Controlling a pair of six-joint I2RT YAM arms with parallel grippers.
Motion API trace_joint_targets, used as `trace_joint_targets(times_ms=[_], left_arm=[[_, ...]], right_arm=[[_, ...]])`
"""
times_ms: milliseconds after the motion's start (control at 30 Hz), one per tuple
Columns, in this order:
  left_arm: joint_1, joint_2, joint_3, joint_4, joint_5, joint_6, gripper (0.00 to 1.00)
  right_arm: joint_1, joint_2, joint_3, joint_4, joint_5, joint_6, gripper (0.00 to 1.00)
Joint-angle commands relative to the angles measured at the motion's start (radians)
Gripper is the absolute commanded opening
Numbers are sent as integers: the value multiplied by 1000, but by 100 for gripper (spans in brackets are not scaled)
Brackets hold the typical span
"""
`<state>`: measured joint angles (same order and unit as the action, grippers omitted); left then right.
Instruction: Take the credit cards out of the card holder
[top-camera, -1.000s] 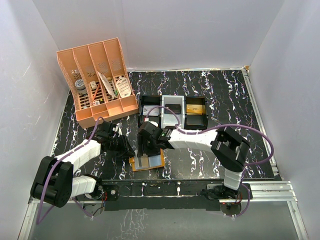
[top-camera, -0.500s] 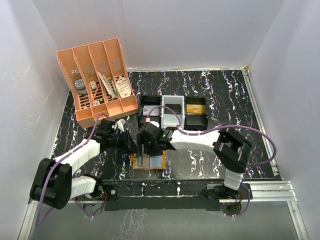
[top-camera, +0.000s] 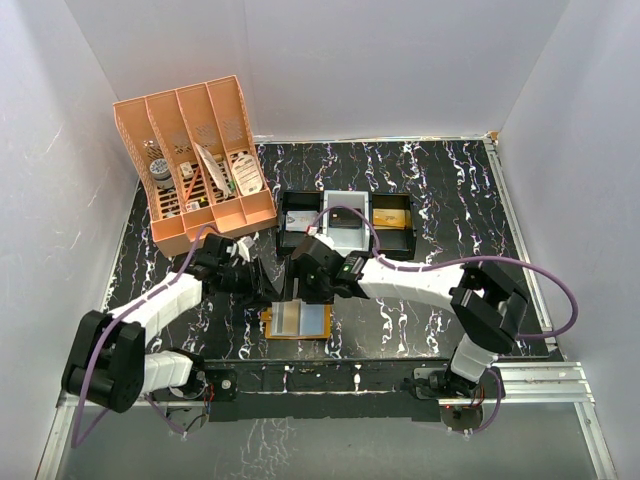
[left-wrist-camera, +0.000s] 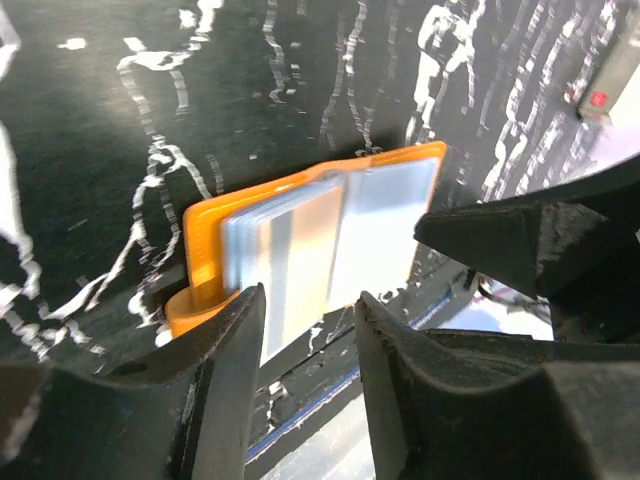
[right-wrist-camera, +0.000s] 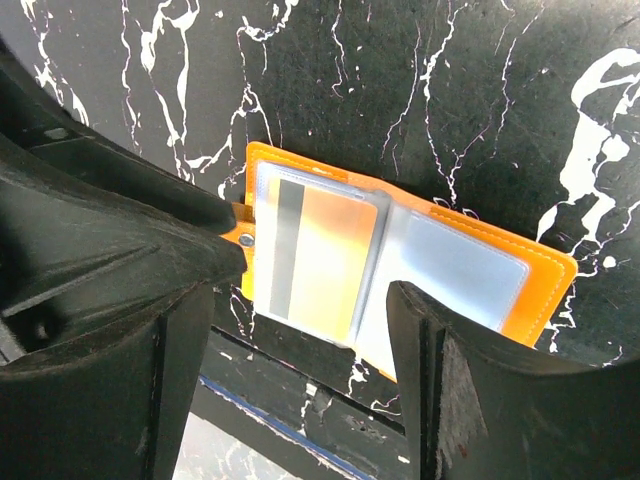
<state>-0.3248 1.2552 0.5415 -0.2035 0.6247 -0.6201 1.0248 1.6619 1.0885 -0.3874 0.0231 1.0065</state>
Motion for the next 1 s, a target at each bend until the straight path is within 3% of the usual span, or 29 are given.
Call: trace_joint_targets(times_ms=[0,133,200,367,733,967], left_arm=[[-5,-113,50,-169,-253,-75,42],[-3,-177,53,-275,-480,-173,55],[-2,-196,53,-303,-530,-199,61],[-1,-237,61,-351,-604,-230,66],[1,-322,38,-360,-601,-230,69],[1,-341,22,-333,-563,-226,67]], right_arm=[[2,33,65,-2,23,-24,68],[32,129,171,-95,66,-52,67],[45,162,218,-150,114,-50,68],[59,209,257,-190,151,-32,66],[96,345,336,-269,174,-38,71],[97,314,291,-234,165,-28,55]])
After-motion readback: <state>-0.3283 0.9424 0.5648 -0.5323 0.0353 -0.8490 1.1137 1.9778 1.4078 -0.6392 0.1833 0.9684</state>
